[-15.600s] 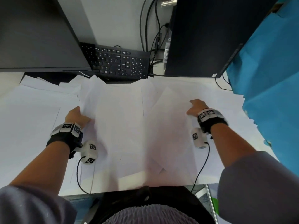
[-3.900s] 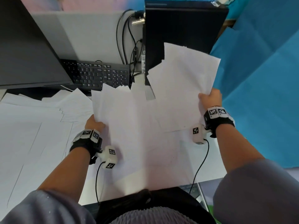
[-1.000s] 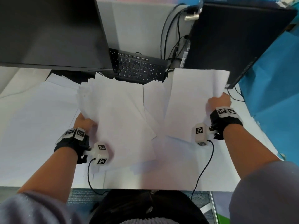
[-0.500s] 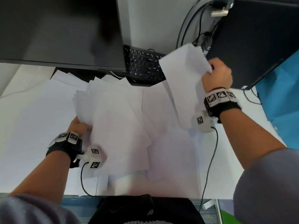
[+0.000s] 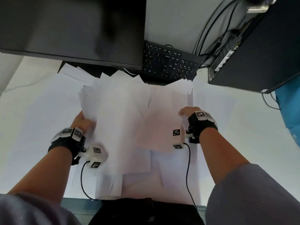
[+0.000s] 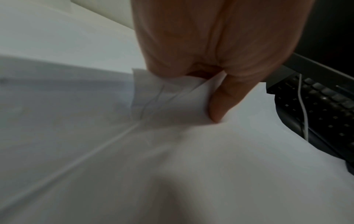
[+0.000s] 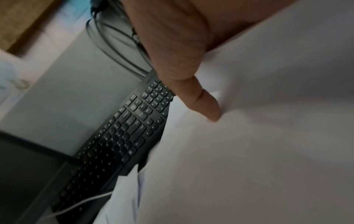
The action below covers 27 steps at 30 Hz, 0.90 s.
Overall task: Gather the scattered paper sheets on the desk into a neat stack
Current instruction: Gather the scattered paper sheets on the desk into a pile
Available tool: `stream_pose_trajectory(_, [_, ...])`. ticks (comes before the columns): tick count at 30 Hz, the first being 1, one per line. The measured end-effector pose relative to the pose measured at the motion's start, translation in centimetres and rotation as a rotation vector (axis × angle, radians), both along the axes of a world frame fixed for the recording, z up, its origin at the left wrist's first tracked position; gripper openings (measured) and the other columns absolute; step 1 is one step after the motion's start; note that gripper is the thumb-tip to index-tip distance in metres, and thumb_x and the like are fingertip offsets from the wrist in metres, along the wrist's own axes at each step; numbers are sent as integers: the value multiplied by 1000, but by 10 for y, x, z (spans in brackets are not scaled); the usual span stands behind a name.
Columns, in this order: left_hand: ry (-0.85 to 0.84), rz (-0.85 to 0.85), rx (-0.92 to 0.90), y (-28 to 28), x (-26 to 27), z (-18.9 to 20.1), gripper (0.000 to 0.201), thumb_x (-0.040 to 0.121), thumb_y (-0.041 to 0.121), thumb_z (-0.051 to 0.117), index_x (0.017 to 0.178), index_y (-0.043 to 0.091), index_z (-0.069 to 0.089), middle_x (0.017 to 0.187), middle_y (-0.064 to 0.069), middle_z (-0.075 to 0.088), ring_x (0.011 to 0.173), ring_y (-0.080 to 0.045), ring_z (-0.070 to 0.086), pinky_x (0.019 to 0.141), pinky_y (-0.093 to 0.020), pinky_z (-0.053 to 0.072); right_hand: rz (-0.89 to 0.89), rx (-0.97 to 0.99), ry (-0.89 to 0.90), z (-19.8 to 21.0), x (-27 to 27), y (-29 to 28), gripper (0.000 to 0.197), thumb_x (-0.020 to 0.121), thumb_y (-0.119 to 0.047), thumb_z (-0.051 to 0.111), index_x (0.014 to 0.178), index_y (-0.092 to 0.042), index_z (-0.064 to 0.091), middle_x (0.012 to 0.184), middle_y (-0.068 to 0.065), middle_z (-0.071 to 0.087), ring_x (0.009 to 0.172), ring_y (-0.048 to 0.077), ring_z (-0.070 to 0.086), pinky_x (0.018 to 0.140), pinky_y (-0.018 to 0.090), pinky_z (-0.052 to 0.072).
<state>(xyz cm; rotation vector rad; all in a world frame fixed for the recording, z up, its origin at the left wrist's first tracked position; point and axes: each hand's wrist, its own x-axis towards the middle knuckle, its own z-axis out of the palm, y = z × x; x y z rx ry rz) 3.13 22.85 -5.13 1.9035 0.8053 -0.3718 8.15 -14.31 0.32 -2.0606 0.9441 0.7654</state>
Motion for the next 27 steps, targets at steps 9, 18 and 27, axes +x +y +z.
stream_pose_trajectory(9, [34, 12, -20, 0, 4, -3, 52, 74, -20, 50, 119, 5, 55, 102, -15, 60, 93, -32, 55, 83, -42, 43, 62, -67, 13, -3, 5, 9, 38, 93, -15, 52, 128, -1, 52, 114, 19, 61, 104, 34, 59, 88, 34, 45])
stream_pose_trajectory(18, [33, -1, -21, -5, 4, -2, 49, 75, -19, 49, 115, 9, 55, 93, -11, 60, 95, -28, 52, 83, -39, 41, 246, -383, -302, -7, 45, -49, 35, 85, -14, 55, 119, -5, 57, 122, 22, 60, 114, 38, 56, 95, 38, 45])
stream_pose_trajectory(27, [11, 23, -47, -12, 3, -1, 61, 73, -18, 49, 125, 12, 54, 107, -11, 62, 100, -32, 56, 89, -45, 45, 117, -187, -20, -20, 40, -67, 87, 75, -29, 76, 143, -9, 27, 147, 16, 36, 131, 38, 40, 103, 46, 38])
